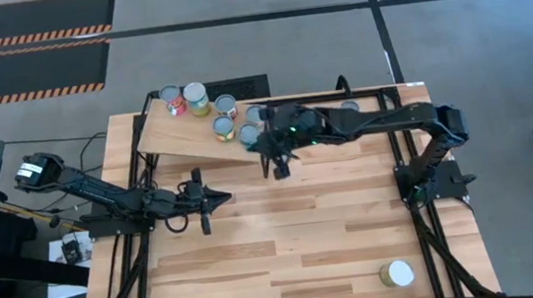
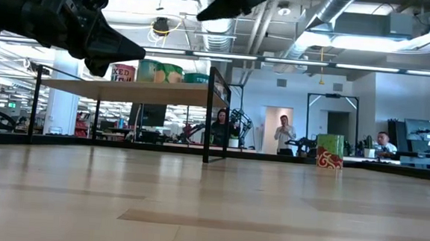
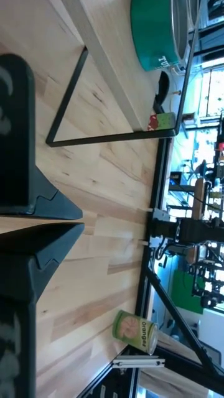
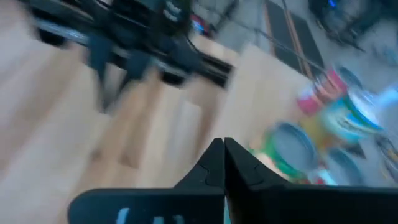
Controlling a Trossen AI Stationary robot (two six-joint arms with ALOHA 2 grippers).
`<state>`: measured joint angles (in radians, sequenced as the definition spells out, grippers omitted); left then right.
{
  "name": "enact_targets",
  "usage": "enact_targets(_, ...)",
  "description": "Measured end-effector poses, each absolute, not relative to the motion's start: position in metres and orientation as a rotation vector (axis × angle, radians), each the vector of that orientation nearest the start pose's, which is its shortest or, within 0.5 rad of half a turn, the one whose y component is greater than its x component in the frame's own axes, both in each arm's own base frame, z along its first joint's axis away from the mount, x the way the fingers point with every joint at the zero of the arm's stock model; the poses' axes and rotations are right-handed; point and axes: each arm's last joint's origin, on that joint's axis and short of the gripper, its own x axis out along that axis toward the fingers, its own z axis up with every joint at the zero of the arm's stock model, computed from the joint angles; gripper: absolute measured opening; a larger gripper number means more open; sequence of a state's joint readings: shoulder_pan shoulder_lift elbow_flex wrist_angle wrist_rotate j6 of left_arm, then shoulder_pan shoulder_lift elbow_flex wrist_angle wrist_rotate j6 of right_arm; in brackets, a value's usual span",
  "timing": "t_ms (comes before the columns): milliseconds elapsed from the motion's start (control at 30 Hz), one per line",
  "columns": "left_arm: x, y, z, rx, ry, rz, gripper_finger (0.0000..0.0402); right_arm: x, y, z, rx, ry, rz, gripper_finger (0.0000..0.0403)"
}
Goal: Pick and place cans onto a shelf
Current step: Put the canned spaghetti sauce on the shelf
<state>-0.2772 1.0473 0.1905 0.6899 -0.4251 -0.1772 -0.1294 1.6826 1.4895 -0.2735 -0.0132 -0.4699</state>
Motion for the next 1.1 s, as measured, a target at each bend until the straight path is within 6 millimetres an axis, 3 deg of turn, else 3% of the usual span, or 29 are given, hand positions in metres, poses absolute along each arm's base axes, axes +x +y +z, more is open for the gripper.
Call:
enact_targets(300,0.183,-0.04,0.171,-0.114,0.136,0.159,0.0009,0.332,-0.026,0.289,-0.359,0.331,0.042,0.0006)
enact_targets(567,0.183,-0.039,0.172,-0.098,0.129,0.176,0.0009,0.274,-0.022,0.248,-0.274,0.285,0.06,0.0007)
enact_targets(833,0.183,-0.037,0.174,-0.037,0.111,0.25,0.0009,0.228,-0.042,0.22,-0.161,0.367,-0.079,0.0013)
enact_targets(1100,0.18,-0.032,0.169,0.093,0.177,0.414,0.0009,0.192,-0.081,0.209,-0.173,0.637,-0.543,0.003)
